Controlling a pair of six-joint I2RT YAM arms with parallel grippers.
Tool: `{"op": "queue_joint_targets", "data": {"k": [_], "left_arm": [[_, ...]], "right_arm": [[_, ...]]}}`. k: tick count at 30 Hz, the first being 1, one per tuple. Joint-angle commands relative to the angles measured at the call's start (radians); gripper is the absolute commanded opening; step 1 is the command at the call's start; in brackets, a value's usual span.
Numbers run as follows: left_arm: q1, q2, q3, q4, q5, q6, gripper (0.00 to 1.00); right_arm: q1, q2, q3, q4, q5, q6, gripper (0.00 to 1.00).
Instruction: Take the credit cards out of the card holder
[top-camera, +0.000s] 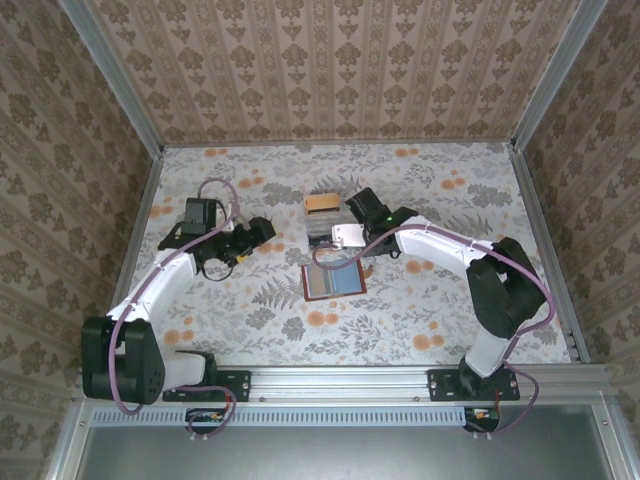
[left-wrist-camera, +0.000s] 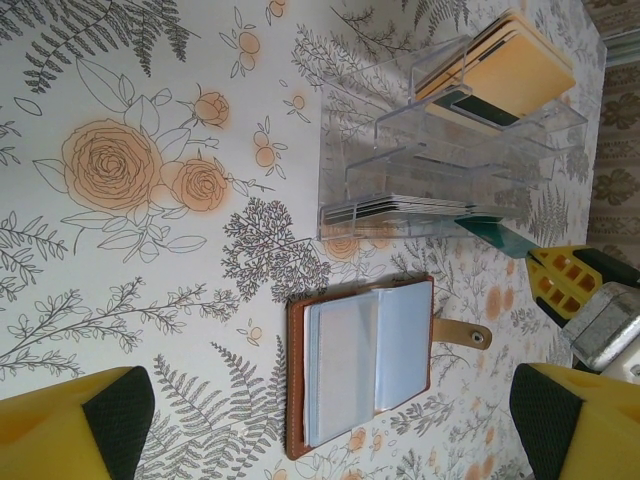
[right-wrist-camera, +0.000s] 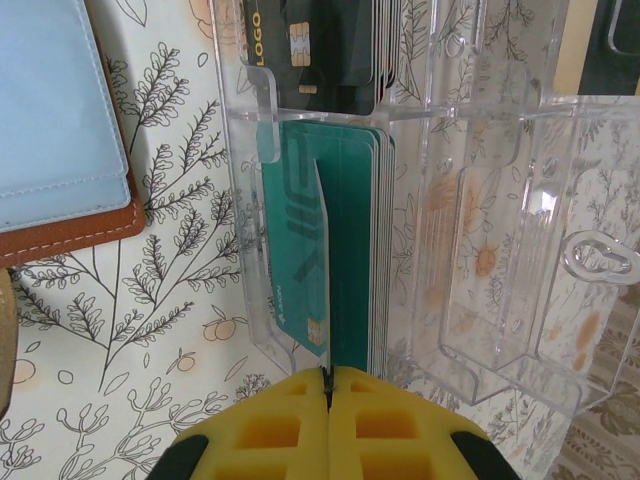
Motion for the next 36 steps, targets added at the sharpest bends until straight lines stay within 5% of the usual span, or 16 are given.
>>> {"op": "queue_joint_targets", "data": {"k": [1,17,23,36], "left_arm": [[0.009,0.007,0.012,-0.007,0.024,0.023,0.95],[0.023,0.0,-0.003,-0.009,0.03,0.024,0.95],[0.025,-0.002,-0.006,-0.005,0.033,0.022,0.95],[0.025,-0.005,-0.016,0.008,0.037,0.016,0.95]], "right_arm": [[-0.003,0.032,-0.005,0.024,-0.014,-0.008,0.0],[-0.002,0.101,0.041,0.029,-0.02,0.043,0.0],[-0.001,0.107,0.061,0.043,0.005,0.095,0.29],[-0.001,0.109,0.071,0.097,0.075,0.128,0.29]]}}
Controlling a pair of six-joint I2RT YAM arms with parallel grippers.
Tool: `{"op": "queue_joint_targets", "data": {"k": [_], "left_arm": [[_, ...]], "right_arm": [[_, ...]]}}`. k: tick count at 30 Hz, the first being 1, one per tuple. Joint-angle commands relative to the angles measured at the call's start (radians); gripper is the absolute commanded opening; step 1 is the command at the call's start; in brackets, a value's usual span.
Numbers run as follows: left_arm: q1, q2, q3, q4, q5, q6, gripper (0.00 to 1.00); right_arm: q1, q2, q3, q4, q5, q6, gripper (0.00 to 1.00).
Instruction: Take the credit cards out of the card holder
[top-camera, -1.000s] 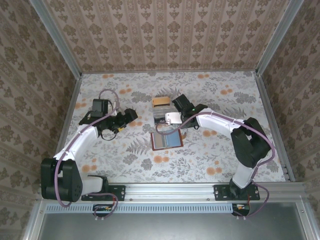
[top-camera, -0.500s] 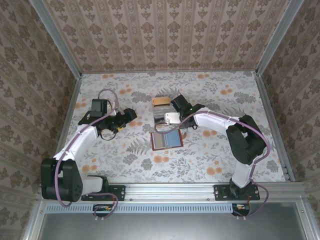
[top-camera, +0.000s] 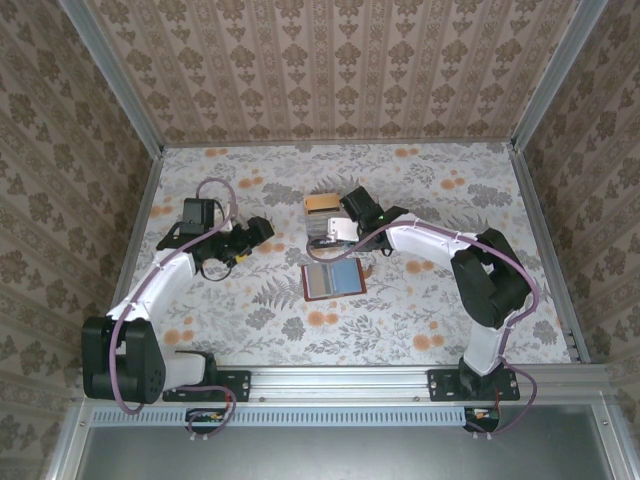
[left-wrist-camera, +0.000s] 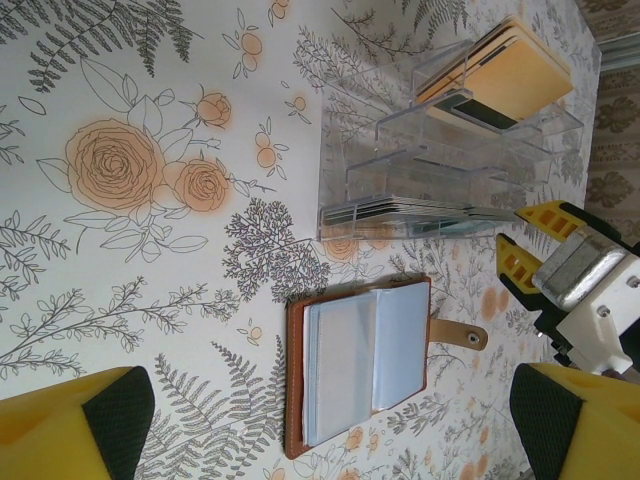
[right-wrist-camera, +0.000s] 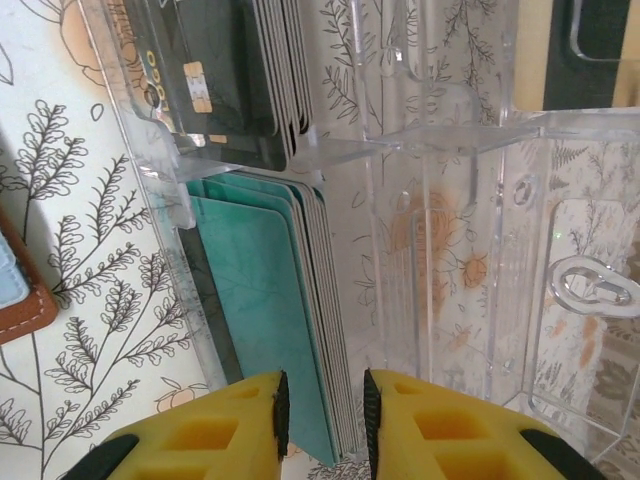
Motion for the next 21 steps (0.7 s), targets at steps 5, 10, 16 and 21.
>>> {"op": "queue_joint_targets", "data": {"k": [5,10,16,21], "left_arm": [[0.013,-0.005,-0.015,0.004,0.021,0.018,0.95],[0.011,0.001,-0.02,0.011,0.034,0.018,0.95],[-0.005,0.023,-0.036,0.017,0.056,0.011,0.86],[-0.07,0.04,-0.051,0.024,0.039,-0.012,0.74]], "right_arm": [[-0.001,0.011,0.045,0.006,0.03,0.088,0.28],[-0.002,-0.018,0.05,-0.01,0.021,0.205,0.26],[-0.004,-0.086,0.081,-0.084,-0.001,0.519,0.19],[-0.009,-0.142,0.091,-0.145,-0.111,0.8,0.11]]}}
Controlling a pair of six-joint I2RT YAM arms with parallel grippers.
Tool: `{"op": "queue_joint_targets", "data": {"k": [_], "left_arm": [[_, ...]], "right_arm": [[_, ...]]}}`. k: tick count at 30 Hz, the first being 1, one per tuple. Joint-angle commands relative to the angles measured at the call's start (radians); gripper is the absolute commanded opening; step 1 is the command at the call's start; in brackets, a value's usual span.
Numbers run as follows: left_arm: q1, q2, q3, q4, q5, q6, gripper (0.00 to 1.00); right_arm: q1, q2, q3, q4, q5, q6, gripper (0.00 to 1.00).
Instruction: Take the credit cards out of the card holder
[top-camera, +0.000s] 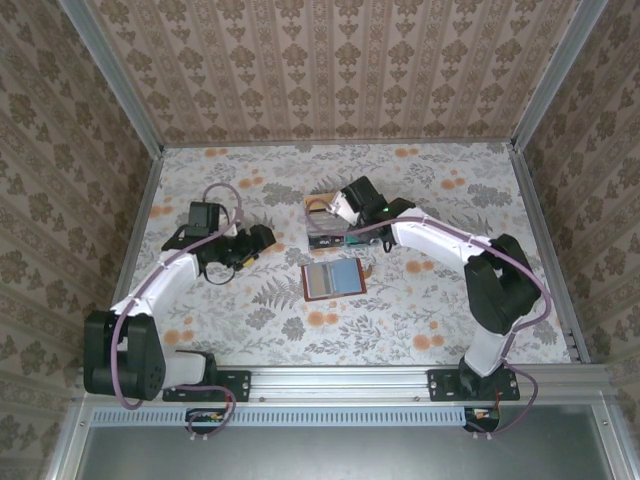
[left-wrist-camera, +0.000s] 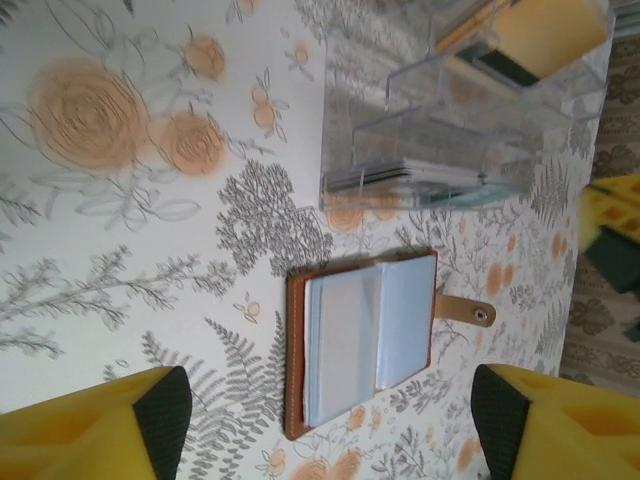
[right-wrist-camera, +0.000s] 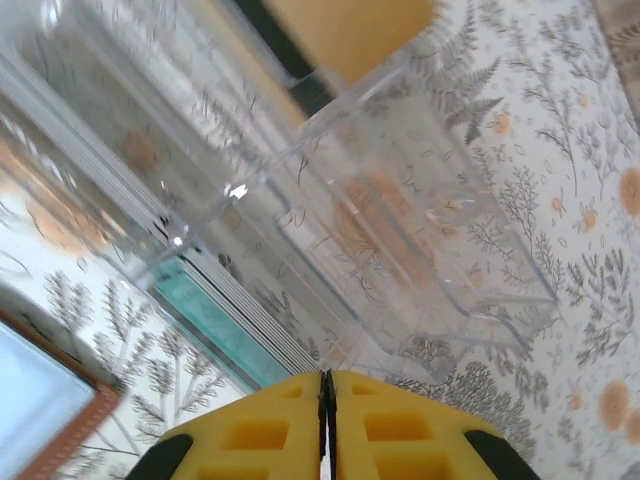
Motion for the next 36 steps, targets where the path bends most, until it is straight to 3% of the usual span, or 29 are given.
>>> {"op": "queue_joint_targets", "data": {"k": [1,5,11,19,25,36], "left_arm": [[-0.041,0.019,-0.017,0.011,0.007,-0.013,0.73],[-0.1,0.022,-0.024,0.01,-0.026,-0.037,0.68],[-0.184,0.02,-0.035,0.01,-0.088,-0.083,0.69],[-0.293,0.036,-0.068,0.073,-0.14,-0.16,0.7],[-0.343,0.077,-0.084,0.154,-0.144,-0.208,0.68],[-0.383,0.188,-0.079,0.258,-0.116,-0.236,0.54]], "right_arm": [[-0.007,-0.078,0.01,-0.062,-0.097,0.273,0.1],[-0.005,-0.099,-0.009,-0.097,-0.182,0.431,0.0],[0.007,-0.139,-0.105,-0.087,-0.319,0.575,0.0],[0.012,-0.111,-0.209,-0.074,-0.401,0.777,0.0],[0.012,-0.043,-0.265,-0.049,-0.419,0.881,0.0],[0.028,0.017,-0.318,0.012,-0.414,0.944,0.03]]}}
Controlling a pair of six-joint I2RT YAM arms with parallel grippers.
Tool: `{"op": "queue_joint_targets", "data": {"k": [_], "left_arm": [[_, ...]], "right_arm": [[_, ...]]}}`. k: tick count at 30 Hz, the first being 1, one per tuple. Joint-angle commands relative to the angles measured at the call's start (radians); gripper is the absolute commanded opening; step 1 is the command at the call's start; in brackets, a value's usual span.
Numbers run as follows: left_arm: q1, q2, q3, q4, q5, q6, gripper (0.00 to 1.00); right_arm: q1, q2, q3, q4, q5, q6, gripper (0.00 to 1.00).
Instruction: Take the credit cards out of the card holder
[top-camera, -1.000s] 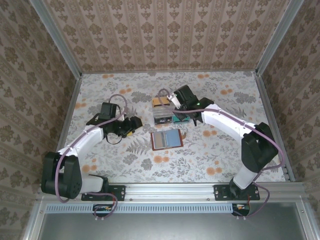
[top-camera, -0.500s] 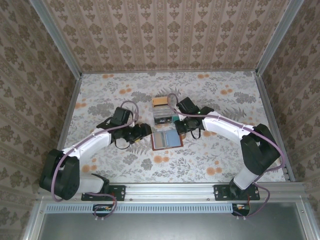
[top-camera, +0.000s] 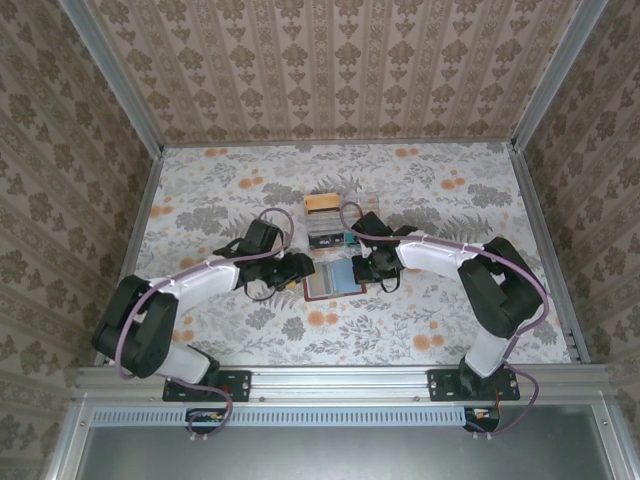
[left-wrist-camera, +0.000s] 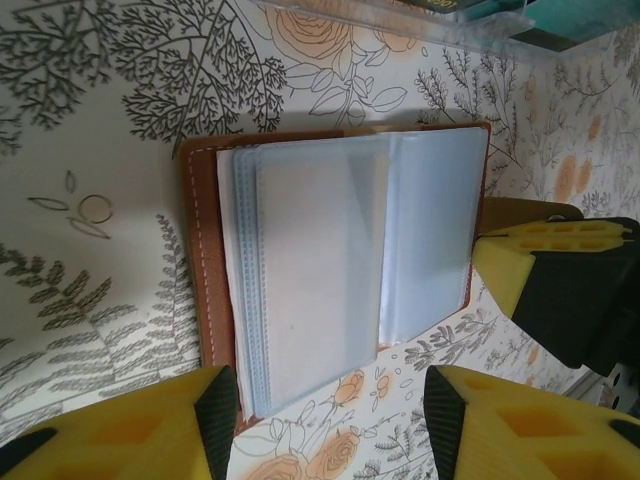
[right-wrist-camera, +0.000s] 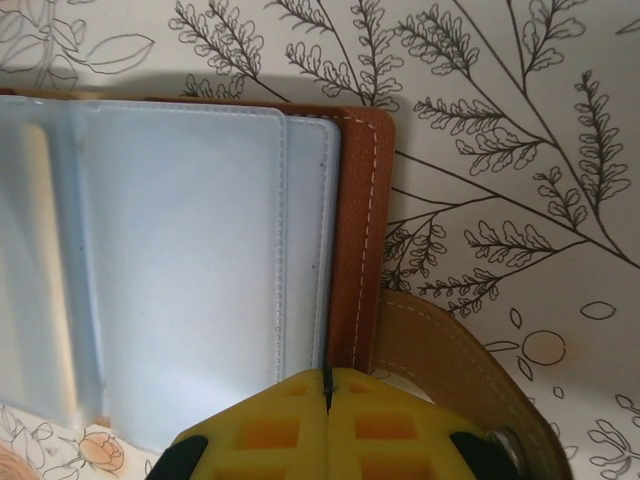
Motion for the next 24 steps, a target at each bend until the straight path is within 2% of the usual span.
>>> {"op": "queue_joint_targets", "data": {"k": [1,24], "left_arm": [[-0.013,0.035,0.0,0.044,0.018,-0.017,0.54],[-0.029,0.149,0.026,0.073,0.054,0.014,0.5]], "right_arm": [[0.019,0.031,-0.022,0.025,-0.012,0.046,0.03],[0.052,0.056,-0.039,0.052,-0.017,0.086,0.04]]}}
